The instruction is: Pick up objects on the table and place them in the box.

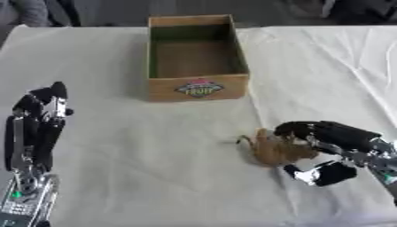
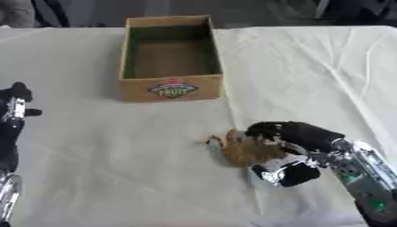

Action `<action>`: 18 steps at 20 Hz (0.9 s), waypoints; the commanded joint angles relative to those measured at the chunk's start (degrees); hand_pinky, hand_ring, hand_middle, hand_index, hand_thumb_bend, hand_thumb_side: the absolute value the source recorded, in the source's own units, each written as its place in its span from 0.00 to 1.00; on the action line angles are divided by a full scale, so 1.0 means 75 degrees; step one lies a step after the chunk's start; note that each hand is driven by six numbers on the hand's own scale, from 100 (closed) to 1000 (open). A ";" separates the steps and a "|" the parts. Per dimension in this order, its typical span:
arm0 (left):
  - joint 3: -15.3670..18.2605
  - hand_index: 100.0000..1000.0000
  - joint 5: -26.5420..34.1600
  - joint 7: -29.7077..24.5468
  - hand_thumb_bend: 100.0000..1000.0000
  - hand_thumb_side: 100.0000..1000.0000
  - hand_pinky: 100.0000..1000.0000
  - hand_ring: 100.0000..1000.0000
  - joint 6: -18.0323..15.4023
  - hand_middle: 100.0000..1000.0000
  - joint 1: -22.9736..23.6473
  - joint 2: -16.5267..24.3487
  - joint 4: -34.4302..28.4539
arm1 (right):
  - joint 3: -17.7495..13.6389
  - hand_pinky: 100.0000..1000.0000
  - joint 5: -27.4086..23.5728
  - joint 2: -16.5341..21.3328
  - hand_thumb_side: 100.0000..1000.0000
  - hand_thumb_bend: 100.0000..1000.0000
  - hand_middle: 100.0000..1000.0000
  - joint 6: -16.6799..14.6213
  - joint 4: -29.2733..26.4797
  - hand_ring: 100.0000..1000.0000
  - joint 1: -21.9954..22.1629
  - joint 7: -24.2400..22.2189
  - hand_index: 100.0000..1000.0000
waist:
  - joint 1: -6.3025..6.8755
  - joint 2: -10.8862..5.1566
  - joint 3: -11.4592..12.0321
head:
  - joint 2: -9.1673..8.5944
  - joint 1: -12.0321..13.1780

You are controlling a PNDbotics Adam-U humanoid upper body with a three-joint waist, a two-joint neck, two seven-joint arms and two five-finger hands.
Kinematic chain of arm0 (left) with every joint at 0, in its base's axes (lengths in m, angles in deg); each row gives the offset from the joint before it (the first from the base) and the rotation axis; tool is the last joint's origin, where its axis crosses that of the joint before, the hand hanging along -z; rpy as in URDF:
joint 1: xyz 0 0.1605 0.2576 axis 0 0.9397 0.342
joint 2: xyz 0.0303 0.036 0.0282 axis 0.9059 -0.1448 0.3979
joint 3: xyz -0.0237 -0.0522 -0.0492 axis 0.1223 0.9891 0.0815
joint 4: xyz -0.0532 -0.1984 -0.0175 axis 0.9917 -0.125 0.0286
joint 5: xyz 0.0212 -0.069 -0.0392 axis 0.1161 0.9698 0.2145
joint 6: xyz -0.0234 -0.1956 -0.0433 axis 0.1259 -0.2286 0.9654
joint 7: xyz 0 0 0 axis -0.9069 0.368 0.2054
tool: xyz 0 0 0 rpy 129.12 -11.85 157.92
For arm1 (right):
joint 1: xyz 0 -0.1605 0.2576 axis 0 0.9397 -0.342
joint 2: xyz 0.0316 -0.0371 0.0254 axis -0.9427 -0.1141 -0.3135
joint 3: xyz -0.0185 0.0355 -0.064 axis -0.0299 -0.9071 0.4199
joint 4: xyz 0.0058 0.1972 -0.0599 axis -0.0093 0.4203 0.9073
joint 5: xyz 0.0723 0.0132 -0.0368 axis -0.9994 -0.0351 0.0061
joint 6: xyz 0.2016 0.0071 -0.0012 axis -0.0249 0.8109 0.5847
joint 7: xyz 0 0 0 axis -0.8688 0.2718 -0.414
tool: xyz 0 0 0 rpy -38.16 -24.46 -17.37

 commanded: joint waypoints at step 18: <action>-0.0023 0.56 -0.0021 -0.0015 0.27 0.44 0.49 0.74 -0.0019 0.44 -0.0041 0.0131 -0.0082 | -0.0179 0.59 0.0888 0.0138 0.32 0.14 0.81 -0.0063 -0.0102 0.74 0.0033 -0.0052 0.92 | 0.0019 -0.0090 -0.0029 | -0.0006 -0.0001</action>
